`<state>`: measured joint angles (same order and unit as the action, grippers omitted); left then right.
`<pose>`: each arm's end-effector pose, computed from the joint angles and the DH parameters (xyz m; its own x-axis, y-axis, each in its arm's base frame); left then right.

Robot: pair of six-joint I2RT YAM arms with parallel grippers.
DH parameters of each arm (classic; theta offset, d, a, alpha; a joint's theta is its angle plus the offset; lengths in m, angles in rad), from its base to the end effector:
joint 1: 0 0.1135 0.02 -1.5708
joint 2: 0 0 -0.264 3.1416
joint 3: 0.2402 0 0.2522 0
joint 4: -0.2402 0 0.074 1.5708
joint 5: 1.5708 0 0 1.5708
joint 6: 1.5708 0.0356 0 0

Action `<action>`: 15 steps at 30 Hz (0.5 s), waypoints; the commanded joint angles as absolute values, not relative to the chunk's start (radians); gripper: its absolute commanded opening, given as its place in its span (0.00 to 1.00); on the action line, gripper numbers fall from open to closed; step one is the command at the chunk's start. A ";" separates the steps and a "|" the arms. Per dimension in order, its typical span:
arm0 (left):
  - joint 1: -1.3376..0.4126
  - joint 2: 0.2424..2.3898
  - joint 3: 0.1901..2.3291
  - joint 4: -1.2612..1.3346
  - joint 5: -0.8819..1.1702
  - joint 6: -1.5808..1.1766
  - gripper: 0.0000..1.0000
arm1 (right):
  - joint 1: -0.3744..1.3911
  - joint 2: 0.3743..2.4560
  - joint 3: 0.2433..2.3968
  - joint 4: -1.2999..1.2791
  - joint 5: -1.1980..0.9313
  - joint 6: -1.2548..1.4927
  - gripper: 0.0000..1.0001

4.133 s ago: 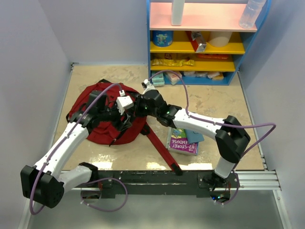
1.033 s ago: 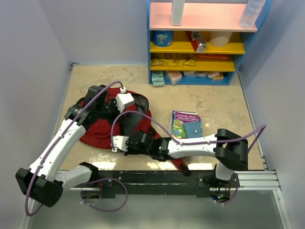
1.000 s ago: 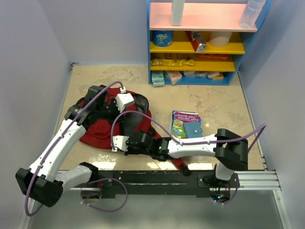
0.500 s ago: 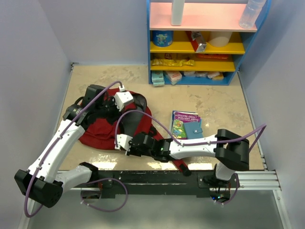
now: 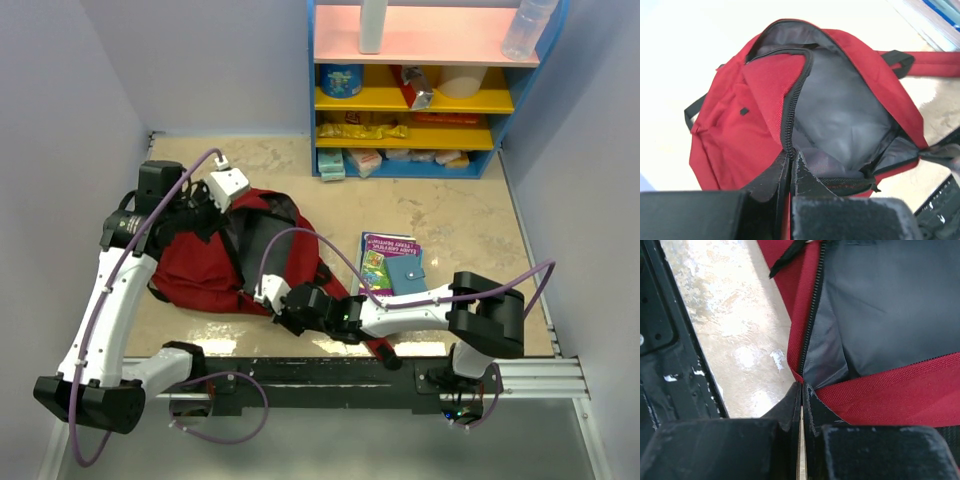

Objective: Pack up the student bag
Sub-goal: Unzip the student bag at the center of the board.

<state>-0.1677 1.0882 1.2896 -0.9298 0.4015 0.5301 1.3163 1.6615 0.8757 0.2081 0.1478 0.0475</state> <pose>0.2000 -0.0480 0.3841 -0.3432 0.5301 -0.7754 0.7125 0.6848 0.1529 0.0934 0.3384 0.1859 -0.1813 -0.5104 -0.8406 -0.9186 0.3931 -0.0406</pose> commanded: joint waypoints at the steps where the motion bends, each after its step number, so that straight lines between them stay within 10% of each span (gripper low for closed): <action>1: -0.160 1.095 1.350 -0.943 0.472 0.618 0.00 | 1.322 1.617 0.867 0.176 0.160 0.155 0.00; 15: -0.147 1.158 1.529 -1.029 0.508 0.653 0.00 | 1.321 1.677 0.807 0.244 0.184 0.320 0.00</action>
<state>-0.1570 1.1526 1.4590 -1.0706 0.4446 0.6262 1.3159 1.6505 0.8349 0.2424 0.1734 0.2279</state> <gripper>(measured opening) 0.030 0.010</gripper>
